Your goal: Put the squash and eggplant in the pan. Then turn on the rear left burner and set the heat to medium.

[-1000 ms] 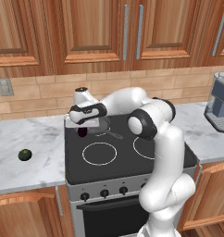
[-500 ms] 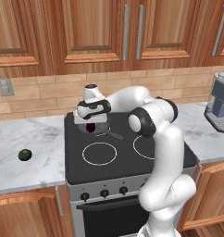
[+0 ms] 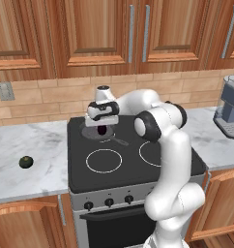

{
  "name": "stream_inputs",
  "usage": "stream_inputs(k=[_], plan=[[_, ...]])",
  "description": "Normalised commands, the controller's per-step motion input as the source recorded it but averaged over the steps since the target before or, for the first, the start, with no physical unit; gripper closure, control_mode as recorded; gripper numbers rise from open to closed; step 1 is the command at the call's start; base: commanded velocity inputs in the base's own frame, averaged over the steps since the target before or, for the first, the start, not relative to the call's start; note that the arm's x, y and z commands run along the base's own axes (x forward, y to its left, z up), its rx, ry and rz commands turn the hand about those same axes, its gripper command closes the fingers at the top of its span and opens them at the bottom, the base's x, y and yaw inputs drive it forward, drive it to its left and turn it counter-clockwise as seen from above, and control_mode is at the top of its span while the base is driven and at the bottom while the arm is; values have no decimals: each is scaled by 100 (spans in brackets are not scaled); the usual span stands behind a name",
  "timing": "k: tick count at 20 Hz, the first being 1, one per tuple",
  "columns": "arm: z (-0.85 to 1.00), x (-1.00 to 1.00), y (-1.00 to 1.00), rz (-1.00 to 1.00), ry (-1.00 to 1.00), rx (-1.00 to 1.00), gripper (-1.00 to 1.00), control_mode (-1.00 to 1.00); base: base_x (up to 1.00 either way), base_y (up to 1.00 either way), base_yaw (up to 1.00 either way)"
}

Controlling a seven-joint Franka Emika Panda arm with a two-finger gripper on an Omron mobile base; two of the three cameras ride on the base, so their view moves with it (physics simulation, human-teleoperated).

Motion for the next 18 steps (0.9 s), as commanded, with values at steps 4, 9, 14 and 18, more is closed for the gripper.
stream_inputs(k=[4, 9, 14, 18], plan=[[0, 21, -16, 2, 0, 0, 100, -100, 0, 0, 0], [0, 27, -1, 0, 0, 0, 100, -100, 0, 0, 0], [-3, 31, 0, 0, 0, 0, 100, -100, 0, 0, 0], [-14, 31, 0, 0, 0, 0, 100, -100, 0, 0, 0]])
